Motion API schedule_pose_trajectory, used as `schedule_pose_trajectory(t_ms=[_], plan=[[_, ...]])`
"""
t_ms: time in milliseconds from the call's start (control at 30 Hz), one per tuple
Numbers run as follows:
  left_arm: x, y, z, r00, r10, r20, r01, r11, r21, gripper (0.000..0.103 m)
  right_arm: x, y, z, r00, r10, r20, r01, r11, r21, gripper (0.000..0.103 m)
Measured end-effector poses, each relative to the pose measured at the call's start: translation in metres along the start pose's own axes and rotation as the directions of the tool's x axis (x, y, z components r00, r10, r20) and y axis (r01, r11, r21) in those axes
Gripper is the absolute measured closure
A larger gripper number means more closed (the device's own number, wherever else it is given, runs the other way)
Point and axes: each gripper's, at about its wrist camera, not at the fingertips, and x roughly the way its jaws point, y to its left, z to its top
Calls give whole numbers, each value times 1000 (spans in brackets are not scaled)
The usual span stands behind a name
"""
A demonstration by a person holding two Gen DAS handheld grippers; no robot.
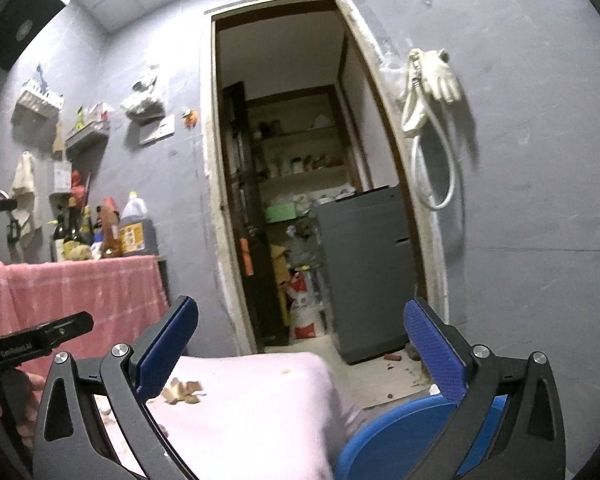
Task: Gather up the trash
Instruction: 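Move both open tools back over the tan paper scraps on the table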
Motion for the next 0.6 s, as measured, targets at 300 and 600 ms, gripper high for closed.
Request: schedule_pose_trajectory(t_ms=[300, 600], plan=[[0, 42, -15, 997, 81, -12, -81, 997, 12, 1, 30, 28, -16, 989, 64, -136, -62, 998, 18, 0], [17, 77, -29, 991, 128, -51, -127, 992, 10, 1, 58, 60, -40, 942, 132, -309, -150, 988, -38, 0]])
